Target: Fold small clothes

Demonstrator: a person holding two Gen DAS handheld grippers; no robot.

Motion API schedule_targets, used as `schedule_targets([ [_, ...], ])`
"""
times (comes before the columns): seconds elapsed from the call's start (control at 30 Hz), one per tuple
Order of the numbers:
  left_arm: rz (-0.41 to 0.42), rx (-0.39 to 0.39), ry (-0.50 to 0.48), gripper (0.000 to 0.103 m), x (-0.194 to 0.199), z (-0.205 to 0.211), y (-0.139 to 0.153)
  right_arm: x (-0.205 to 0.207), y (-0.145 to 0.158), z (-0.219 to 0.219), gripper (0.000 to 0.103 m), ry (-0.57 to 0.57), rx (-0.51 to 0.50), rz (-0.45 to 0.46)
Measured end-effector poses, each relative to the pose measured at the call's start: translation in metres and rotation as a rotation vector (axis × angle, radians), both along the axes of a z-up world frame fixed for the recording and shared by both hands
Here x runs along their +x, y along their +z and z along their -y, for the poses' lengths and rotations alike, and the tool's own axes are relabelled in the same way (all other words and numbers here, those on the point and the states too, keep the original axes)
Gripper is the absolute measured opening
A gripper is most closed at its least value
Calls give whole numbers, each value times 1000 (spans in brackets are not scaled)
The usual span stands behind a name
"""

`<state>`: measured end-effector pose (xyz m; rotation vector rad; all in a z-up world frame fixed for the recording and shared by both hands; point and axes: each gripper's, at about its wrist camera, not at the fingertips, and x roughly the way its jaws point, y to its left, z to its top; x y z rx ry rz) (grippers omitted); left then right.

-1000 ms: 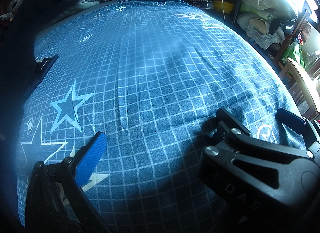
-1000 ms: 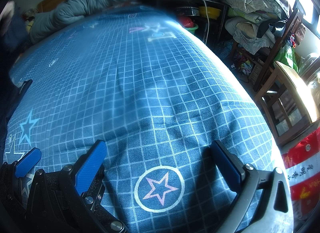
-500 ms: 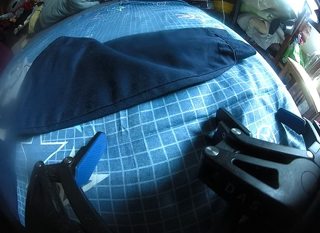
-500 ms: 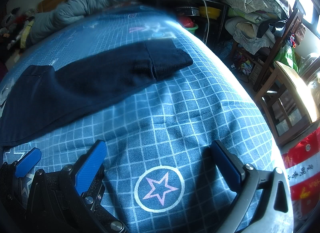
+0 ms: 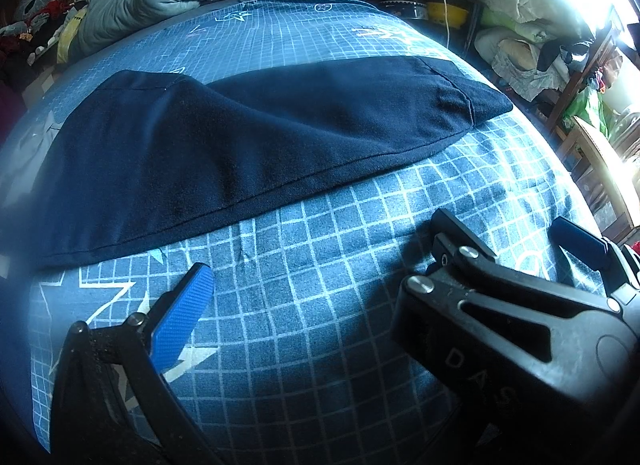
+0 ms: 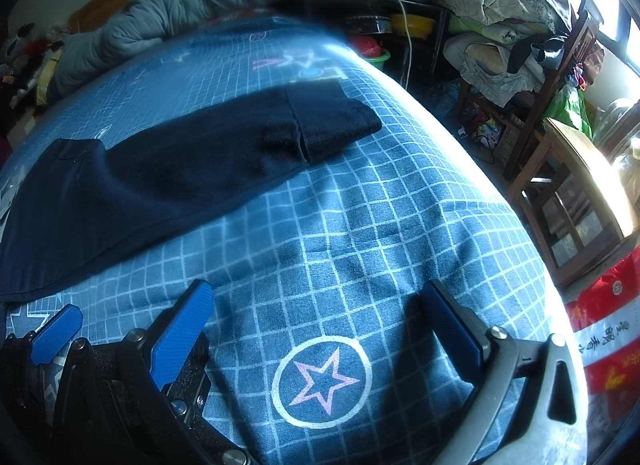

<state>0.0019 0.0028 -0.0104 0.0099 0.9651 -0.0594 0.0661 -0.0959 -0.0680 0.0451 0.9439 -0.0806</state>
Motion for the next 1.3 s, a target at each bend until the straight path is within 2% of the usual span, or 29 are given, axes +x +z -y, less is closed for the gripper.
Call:
schedule_targets([
  [0.2,-4,11,-7,103,3,-1,-2,-2,0,-1,103,-4,16,4],
  [0.3,-21,11,-51,103,11,4,0,8,-1,2,103,-8,10,13],
  [0.33,-43,1,-123,103,12,2,2,9,0,3,103,-11,41,17],
  [0.4,-125,-34,-281,102,11,-6,8,8,0,2,103,-15,18,11],
  [0.47,-199,-98,-391,94,2,-21,21,6,2,0,103,-17,-4,14],
  [0.5,-193,-126,-437,94,-10,-37,37,4,5,2,103,-16,15,28],
  [0.53,-164,-137,-462,94,-22,-52,54,1,8,4,103,-16,46,29],
  [0.6,-51,-172,-511,98,-51,-95,98,-10,17,6,103,-8,107,22],
  [0.63,-8,-188,-516,102,-64,-117,116,-18,22,5,103,-4,161,10],
  [0.7,88,-224,-487,103,-89,-172,154,-42,41,-9,103,28,170,32],
  [0.77,154,-255,-438,103,-109,-219,186,-72,72,-32,103,78,123,110],
  [0.9,250,-407,-342,103,-156,-305,249,-142,156,-78,103,145,83,312],
  [1.0,293,-515,-361,103,-197,-331,273,-201,215,-115,103,180,61,529],
  [1.07,285,-623,-364,103,-211,-334,279,-233,232,-141,103,183,99,621],
  [1.13,275,-678,-377,103,-221,-335,281,-242,235,-161,103,202,328,597],
  [1.2,294,-677,-414,103,-227,-330,286,-235,218,-202,103,244,495,489],
  [1.3,304,-685,-454,103,-230,-329,294,-236,183,-289,103,339,507,381],
])
